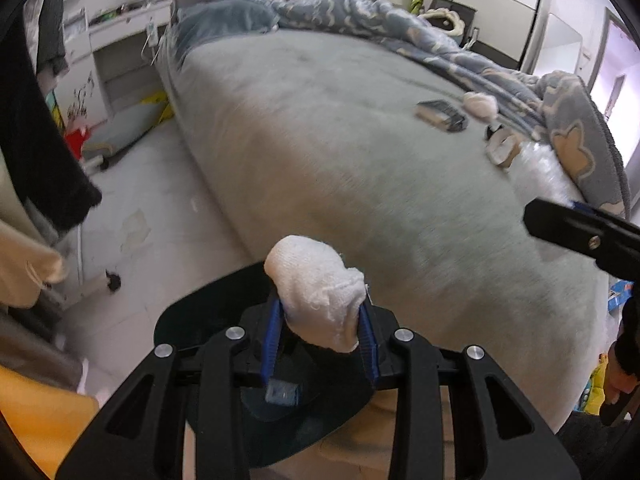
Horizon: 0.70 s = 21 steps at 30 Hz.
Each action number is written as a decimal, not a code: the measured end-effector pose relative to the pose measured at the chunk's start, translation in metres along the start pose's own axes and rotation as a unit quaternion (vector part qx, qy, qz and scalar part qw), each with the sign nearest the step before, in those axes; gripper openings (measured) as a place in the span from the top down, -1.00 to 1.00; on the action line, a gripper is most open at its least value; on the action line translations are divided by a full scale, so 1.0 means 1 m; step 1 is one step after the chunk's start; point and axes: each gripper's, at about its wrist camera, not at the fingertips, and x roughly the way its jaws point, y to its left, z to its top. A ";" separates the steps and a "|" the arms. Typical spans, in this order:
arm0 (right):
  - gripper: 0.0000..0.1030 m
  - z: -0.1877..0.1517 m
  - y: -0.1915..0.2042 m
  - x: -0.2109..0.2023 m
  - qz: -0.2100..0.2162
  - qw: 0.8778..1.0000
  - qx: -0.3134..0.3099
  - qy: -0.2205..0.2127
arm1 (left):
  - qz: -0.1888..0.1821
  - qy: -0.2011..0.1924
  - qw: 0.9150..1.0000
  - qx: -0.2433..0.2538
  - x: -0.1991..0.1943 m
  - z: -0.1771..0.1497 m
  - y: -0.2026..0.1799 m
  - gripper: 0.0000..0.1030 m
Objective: Collect trash
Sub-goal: 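Carry both items over the green bin and open both tools to drop them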
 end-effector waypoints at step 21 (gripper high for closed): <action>0.17 0.001 0.070 0.075 0.014 0.997 -0.043 0.064 | -0.020 0.120 0.987 -0.105 0.022 -0.038 0.094 -0.38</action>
